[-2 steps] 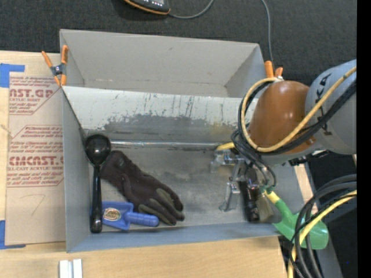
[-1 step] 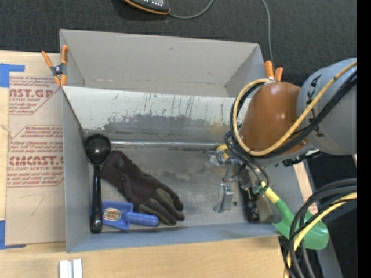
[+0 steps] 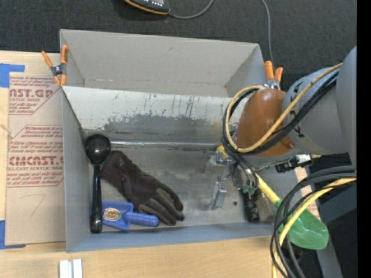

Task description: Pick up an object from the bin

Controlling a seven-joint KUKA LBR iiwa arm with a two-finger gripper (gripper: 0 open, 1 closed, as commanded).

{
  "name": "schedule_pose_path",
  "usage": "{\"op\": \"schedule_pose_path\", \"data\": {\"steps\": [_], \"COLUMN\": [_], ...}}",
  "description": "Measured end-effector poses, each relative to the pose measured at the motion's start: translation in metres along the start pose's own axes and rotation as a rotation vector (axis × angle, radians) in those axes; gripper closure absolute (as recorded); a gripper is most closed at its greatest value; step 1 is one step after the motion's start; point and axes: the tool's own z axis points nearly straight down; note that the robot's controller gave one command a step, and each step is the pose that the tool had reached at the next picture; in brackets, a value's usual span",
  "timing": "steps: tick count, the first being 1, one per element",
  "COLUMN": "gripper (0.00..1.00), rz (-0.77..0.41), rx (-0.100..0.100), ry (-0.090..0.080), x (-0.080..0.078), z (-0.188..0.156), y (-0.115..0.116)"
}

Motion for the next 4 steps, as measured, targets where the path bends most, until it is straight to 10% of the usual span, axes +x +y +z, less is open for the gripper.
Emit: {"op": "schedule_pose_path", "data": {"steps": [2, 3, 4], "gripper": [0.00, 0.00, 0.00], "rz": [-0.127, -0.073, -0.128], "rx": [-0.002, -0.005, 0.002], "ry": [-0.002, -0.003, -0.004], "x": [0.013, 0.031, 0.018], "z": [-0.014, 0.015, 0.014], "y": [0.055, 0.120, 0.136]}}
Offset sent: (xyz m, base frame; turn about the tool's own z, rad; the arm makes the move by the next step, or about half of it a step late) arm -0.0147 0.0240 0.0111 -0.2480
